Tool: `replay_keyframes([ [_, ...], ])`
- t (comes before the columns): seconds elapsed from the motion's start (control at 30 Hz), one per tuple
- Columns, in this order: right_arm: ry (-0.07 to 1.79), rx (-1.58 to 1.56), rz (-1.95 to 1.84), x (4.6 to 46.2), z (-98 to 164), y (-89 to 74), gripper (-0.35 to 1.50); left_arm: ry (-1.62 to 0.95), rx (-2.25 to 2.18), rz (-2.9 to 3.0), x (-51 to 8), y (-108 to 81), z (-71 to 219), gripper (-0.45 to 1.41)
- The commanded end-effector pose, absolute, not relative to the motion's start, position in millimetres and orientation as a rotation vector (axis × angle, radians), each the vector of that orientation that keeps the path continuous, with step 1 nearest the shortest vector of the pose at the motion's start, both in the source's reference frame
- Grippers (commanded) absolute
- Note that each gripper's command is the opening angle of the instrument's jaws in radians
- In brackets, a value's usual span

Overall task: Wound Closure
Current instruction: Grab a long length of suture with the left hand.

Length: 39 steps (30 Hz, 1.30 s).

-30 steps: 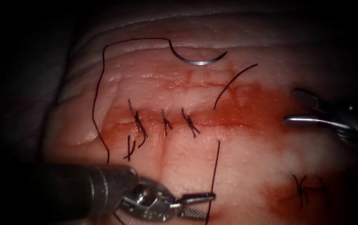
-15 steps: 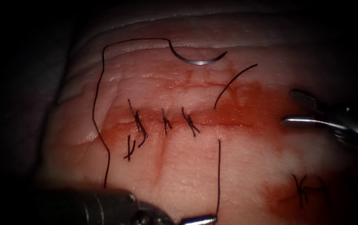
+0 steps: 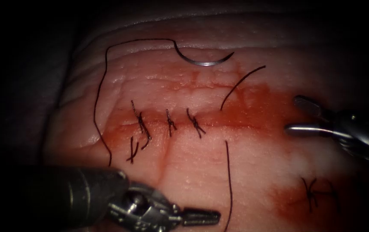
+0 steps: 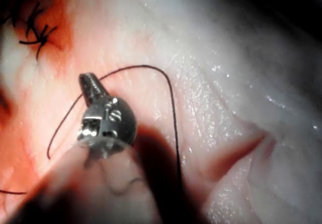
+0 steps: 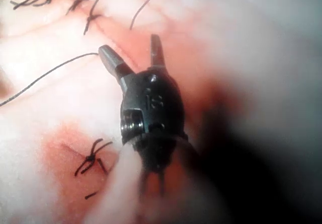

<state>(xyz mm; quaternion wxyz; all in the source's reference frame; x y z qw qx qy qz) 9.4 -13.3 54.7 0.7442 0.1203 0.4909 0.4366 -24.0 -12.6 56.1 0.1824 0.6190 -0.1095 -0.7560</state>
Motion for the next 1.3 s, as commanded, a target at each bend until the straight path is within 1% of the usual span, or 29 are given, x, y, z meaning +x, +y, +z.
replay_keyframes([
  [0.03,1.077,0.267,0.955,10.2,55.2,-13.8,1.2,-0.308,1.747,-2.136,-24.9,-12.9,56.7,-0.37],
  [0.07,1.079,0.269,0.953,10.2,55.1,-13.8,1.2,-0.313,1.745,-2.13,-25.0,-12.9,56.8,0.02],
  [0.1,1.079,0.269,0.953,10.2,55.1,-13.8,1.2,-0.313,1.745,-2.13,-25.0,-12.9,56.8,0.02],
  [0.13,1.079,0.269,0.953,10.2,55.2,-13.8,1.2,-0.327,1.734,-2.123,-25.3,-12.9,57.3,0.47],
  [0.2,1.079,0.269,0.954,10.2,55.2,-13.8,1.2,-0.351,1.715,-2.108,-25.6,-13.1,58.0,0.73],
  [0.23,1.079,0.269,0.954,10.2,55.2,-13.8,1.2,-0.361,1.701,-2.101,-25.7,-13.3,58.4,0.78],
  [0.27,1.079,0.268,0.954,10.3,55.1,-13.8,1.2,-0.377,1.623,-2.068,-26.4,-14.2,59.9,0.93],
  [0.3,1.079,0.268,0.954,10.3,55.1,-13.8,1.2,-0.377,1.623,-2.068,-26.4,-14.2,59.9,0.93],
  [0.33,1.081,0.27,0.953,10.4,55.1,-13.8,1.2,-0.375,1.59,-2.063,-26.9,-14.6,60.9,1.0],
  [0.37,1.081,0.27,0.953,10.4,55.1,-13.8,1.2,-0.378,1.586,-2.063,-27.0,-14.7,61.2,1.01],
  [0.5,1.081,0.271,0.953,10.5,55.1,-13.8,1.2,-0.387,1.577,-2.059,-27.3,-14.8,61.9,1.01],
  [0.53,1.082,0.271,0.952,10.5,55.1,-13.8,1.2,-0.391,1.574,-2.056,-27.3,-14.8,61.8,0.98],
  [0.77,1.084,0.272,0.951,10.7,55.0,-14.0,1.2,-0.398,1.581,-2.06,-27.9,-14.4,60.6,0.96],
  [0.93,1.088,0.276,0.948,10.9,54.9,-14.1,1.2,-0.403,1.587,-2.065,-28.2,-14.1,60.3,0.81],
  [1.0,1.088,0.275,0.949,11.0,55.0,-14.0,1.2,-0.405,1.586,-2.068,-28.5,-13.9,60.5,0.54],
  [1.03,1.088,0.275,0.949,11.0,55.0,-14.0,1.2,-0.405,1.588,-2.066,-28.7,-13.8,60.6,0.12],
  [1.07,1.088,0.275,0.949,11.0,55.0,-14.1,1.2,-0.405,1.588,-2.067,-28.8,-13.7,60.7,0.05],
  [1.13,1.088,0.276,0.949,11.0,54.9,-14.1,1.2,-0.405,1.59,-2.066,-29.0,-13.4,61.0,-0.35],
  [1.17,1.088,0.276,0.949,11.0,54.9,-14.1,1.2,-0.405,1.59,-2.066,-29.0,-13.4,61.0,-0.35],
  [1.2,1.089,0.276,0.948,11.1,54.9,-14.1,1.2,-0.406,1.589,-2.067,-29.2,-13.3,61.2,-0.45],
  [1.3,1.089,0.276,0.948,11.1,54.9,-14.1,1.2,-0.411,1.585,-2.064,-29.3,-13.1,61.4,-0.45],
])
